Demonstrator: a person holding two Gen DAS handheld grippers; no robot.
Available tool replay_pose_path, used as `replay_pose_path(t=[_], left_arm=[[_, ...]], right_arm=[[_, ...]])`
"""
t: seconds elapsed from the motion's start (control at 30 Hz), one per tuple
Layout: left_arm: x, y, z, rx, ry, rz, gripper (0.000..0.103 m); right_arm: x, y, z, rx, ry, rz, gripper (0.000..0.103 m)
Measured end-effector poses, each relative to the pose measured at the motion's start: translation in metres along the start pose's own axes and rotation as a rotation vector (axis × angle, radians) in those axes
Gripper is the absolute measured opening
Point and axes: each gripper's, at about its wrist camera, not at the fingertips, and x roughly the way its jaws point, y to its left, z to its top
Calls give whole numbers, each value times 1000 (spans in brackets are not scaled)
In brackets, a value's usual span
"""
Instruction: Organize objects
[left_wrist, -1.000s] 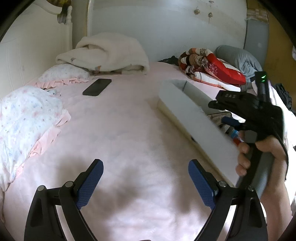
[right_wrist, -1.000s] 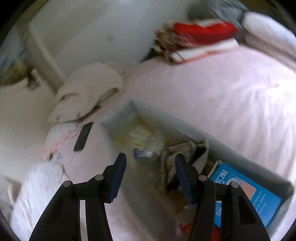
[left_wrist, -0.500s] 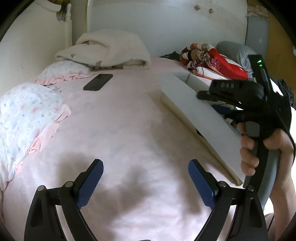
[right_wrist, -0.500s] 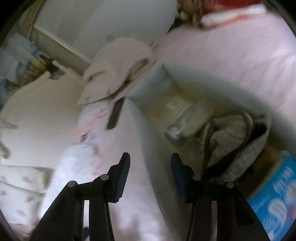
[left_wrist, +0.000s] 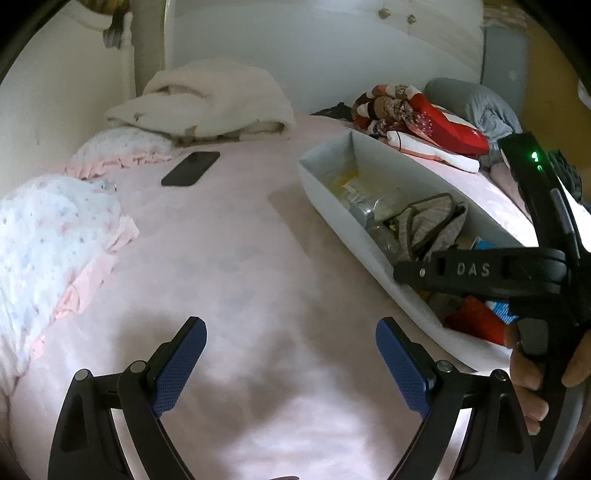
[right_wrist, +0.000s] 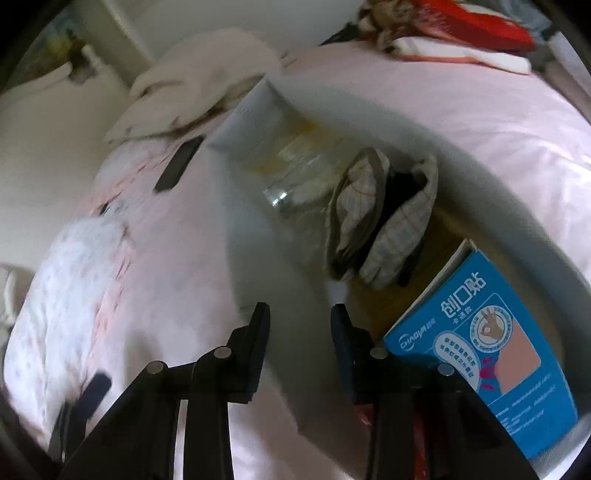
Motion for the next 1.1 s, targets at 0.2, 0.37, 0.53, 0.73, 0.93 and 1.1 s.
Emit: replay_pose_path(t=[0.2,0.37,0.53,0.73,0.93,1.1], left_arm=[[-3,4,7,2,-17,-14,93],[6,-5,7,70,-9,-20,93],[8,-15,4,69,12,-92,93],[0,-32,-1,121,5,-112,93],[-5,-31,-1,127,-12,-103,93],[0,-22,0,112,-5,-91,93]], right_arm=[[-8,1,-15,29,6,58,35],[-27,7,-24,-33,-61,-26,35],[-21,2,-33,-35,-17,-5,35],[-22,-7,-51,2,4,24,34],[-28,-11,-50,21,-30,31,34],[-28,-10,-48,16,-41,39,34]])
